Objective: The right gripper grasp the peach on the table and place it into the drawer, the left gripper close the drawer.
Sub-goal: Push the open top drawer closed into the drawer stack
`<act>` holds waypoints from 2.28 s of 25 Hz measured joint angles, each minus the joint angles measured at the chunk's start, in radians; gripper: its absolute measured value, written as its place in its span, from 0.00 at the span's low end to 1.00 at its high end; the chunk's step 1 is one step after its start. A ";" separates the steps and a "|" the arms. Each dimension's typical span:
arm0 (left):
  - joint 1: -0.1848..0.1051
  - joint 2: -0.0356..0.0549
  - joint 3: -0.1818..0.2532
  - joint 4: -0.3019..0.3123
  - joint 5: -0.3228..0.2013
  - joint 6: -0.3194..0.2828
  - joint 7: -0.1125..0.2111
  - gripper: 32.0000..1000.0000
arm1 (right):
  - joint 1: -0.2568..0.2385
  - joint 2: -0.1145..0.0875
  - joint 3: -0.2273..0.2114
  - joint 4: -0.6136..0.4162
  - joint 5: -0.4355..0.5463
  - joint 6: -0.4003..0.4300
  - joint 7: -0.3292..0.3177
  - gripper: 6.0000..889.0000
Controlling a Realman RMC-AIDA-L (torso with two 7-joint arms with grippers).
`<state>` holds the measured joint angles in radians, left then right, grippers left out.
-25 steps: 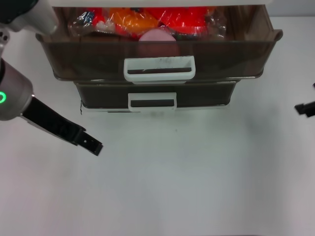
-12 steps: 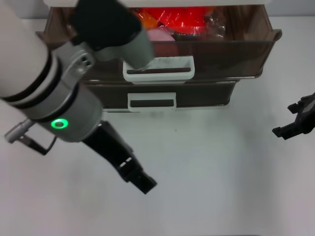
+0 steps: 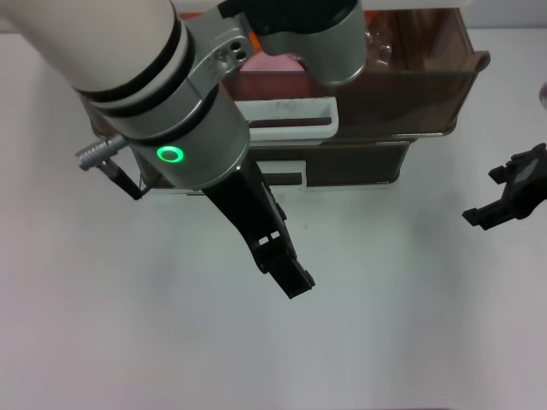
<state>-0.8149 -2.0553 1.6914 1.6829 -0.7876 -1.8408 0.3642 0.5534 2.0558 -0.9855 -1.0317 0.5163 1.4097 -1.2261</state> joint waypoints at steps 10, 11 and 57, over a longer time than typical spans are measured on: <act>-0.064 0.0014 -0.075 -0.139 0.003 0.037 0.093 0.88 | -0.001 0.003 0.008 -0.001 0.001 -0.041 0.007 0.97; -0.072 0.0020 -0.091 -0.155 0.007 0.038 0.105 0.88 | -0.001 0.003 0.008 -0.001 0.001 -0.041 0.008 0.97; -0.149 0.0025 -0.275 -0.375 0.066 0.113 0.283 0.88 | 0.013 0.003 0.007 0.004 0.028 -0.065 0.022 0.97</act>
<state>-0.9642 -2.0528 1.4163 1.3081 -0.7215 -1.7279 0.6473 0.5661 2.0585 -0.9786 -1.0277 0.5446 1.3448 -1.2041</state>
